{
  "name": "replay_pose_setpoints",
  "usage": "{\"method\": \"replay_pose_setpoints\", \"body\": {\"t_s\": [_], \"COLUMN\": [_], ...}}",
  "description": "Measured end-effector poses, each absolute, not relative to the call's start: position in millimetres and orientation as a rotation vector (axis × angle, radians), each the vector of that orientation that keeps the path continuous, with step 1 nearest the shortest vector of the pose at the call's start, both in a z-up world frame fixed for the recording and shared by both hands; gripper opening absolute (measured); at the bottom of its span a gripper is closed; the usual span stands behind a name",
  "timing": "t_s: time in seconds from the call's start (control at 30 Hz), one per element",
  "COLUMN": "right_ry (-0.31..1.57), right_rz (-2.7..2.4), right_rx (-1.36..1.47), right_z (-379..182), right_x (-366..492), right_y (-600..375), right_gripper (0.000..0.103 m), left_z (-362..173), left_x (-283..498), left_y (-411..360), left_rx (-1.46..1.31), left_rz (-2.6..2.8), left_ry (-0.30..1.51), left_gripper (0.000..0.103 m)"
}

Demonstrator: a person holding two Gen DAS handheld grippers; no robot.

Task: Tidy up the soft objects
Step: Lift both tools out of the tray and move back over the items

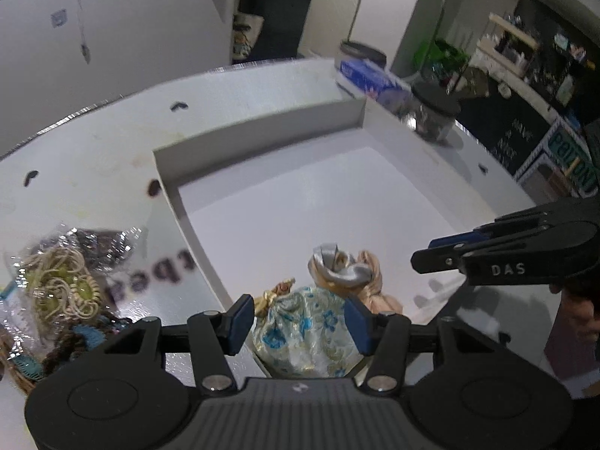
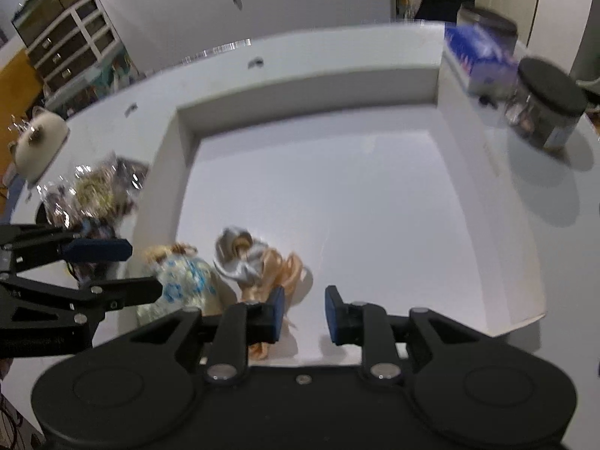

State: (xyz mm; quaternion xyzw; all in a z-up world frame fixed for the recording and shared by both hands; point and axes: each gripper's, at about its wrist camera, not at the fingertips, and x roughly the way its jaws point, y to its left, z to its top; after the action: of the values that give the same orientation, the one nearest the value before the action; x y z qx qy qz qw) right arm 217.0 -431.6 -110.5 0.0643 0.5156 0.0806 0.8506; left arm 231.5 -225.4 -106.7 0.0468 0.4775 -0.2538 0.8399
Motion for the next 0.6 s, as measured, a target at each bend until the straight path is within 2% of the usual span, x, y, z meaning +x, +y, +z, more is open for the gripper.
{"method": "replay_pose_setpoints", "body": {"t_s": [0.2,0.37,0.43,0.6], "right_ry": [0.948,0.833,0.787,0.696], "right_rz": [0.202,0.216,0.214,0.204], "right_rx": [0.112,0.095,0.085,0.046], "right_z": [-74,-49,-42,-30], "right_x": [202,183,175,154], "right_y": [-439,-447,-450,-457], "right_gripper": [0.028,0.035,0.038,0.054], "left_z": [-78,-55,-49,-36], "left_x": [215,197,189,167], "left_y": [-217,-211,-209,-205], "left_rx": [0.017,-0.048,-0.068,-0.098], "left_rz": [-0.485,-0.438,-0.41,-0.342], "left_ry": [0.924,0.852,0.825,0.767], "left_gripper": [0.054,0.057,0.066,0.081]}}
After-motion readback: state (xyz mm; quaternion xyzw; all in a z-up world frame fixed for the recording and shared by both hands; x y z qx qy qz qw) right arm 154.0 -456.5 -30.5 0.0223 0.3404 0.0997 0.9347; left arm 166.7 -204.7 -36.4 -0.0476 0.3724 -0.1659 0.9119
